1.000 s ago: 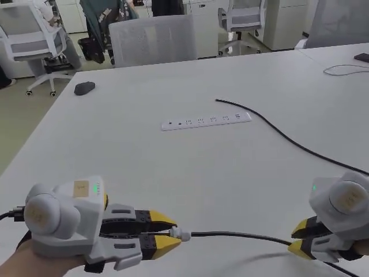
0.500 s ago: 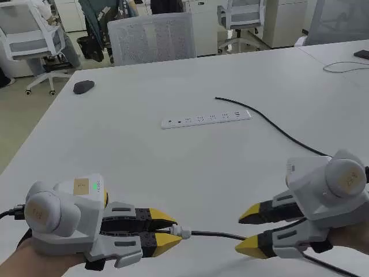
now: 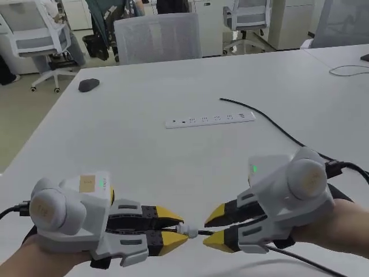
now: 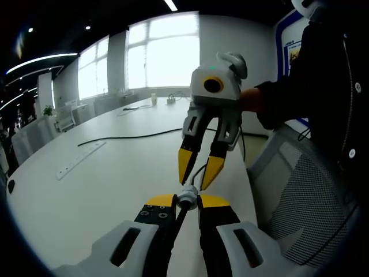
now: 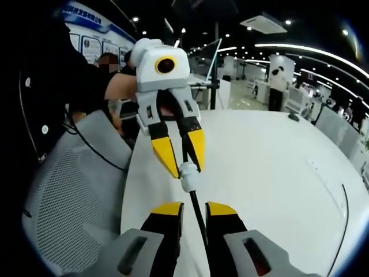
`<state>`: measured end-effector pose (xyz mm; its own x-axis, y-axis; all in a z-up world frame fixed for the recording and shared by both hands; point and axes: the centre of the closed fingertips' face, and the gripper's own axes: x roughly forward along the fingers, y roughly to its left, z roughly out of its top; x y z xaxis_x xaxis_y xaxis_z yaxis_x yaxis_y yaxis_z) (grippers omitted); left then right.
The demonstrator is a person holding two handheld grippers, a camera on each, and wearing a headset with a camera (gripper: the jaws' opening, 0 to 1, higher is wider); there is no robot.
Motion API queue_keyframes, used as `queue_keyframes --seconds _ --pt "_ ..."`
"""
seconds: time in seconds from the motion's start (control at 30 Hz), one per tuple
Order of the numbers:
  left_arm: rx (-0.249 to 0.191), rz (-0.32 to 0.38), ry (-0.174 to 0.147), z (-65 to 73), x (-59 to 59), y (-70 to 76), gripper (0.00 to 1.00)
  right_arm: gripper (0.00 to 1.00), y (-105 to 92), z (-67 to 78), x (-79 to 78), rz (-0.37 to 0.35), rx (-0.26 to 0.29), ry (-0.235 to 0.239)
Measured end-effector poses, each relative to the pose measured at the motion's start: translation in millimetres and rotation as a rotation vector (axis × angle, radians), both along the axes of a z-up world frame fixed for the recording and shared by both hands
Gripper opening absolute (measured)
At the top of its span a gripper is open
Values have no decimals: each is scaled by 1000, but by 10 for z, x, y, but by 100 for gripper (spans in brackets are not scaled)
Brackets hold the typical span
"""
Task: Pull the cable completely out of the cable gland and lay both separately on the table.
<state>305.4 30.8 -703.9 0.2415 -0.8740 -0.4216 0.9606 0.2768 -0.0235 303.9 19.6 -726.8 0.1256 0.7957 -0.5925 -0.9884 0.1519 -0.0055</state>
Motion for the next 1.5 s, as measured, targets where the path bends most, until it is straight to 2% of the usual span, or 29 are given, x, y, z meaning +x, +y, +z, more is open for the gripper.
queue_keyframes --seconds 0.23,0.4,0.57,0.8,0.87,1.03,1.2,1.5 --pt "6 -9 -9 -1 0 -20 15 5 55 -43 -14 27 -13 -8" --pt "5 -11 -2 -11 7 -10 15 0 81 -55 -4 35 -23 -31" --pt "3 -9 1 -5 5 -3 15 0 80 -54 -12 53 -29 -58" --pt "4 -9 2 -16 -5 37 15 0 31 -83 -27 63 -46 -59" --pt "4 -1 3 -14 -3 63 15 0 -8 -110 -16 71 -65 -79" --pt "7 20 -1 5 13 179 15 0 -102 -149 9 57 -89 -70" --pt "-4 56 -16 43 42 316 15 0 -147 -140 27 41 -88 -67" --pt "-7 108 -18 89 -2 500 15 0 -174 -150 40 37 -94 -63"
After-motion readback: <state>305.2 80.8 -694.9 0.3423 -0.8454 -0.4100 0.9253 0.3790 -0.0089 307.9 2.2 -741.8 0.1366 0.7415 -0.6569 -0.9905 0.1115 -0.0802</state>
